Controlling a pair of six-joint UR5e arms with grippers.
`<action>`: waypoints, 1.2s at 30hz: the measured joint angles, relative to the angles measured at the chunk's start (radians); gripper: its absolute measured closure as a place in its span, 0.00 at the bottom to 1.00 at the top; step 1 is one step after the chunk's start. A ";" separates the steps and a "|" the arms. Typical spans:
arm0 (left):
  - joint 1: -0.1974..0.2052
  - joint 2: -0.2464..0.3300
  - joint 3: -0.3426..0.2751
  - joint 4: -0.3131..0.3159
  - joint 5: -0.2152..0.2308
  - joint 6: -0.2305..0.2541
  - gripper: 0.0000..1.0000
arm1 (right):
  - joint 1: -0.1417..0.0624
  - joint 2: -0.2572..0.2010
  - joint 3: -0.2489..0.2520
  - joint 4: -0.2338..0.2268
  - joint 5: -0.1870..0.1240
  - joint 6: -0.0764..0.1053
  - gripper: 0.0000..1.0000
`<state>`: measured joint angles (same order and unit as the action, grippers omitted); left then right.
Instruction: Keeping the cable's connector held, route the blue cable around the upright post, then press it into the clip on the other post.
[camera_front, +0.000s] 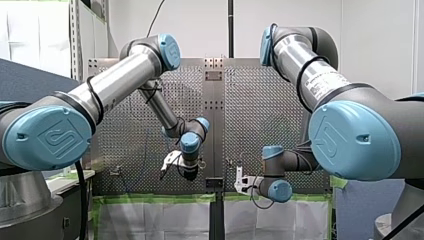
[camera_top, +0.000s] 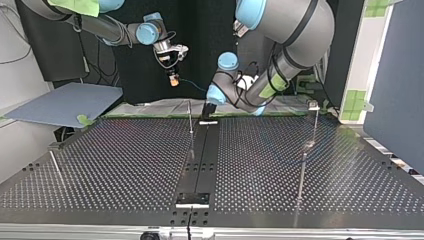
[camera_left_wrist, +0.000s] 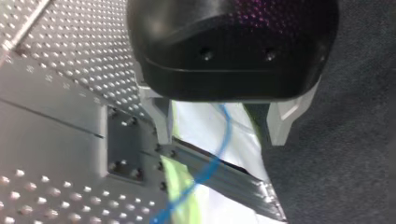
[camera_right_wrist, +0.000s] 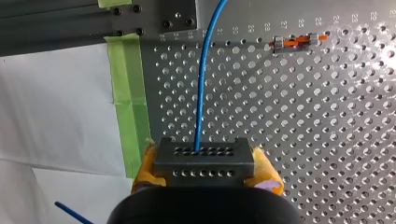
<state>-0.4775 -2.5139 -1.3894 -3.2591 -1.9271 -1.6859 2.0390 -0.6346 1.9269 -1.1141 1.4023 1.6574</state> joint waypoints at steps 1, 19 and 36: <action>-0.001 -0.005 0.000 -0.005 -0.001 -0.002 0.00 | 0.000 0.000 0.000 0.000 0.000 -0.001 1.00; -0.019 -0.043 0.000 0.116 0.129 -0.038 0.00 | 0.000 0.000 0.000 -0.014 -0.021 -0.002 1.00; -0.037 -0.043 0.000 0.177 0.158 -0.173 0.00 | -0.006 0.000 -0.008 -0.018 -0.078 0.059 1.00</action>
<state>-0.5145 -2.5565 -1.3894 -3.0820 -1.7690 -1.8584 2.0335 -0.6346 1.9194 -1.1324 1.3240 1.7160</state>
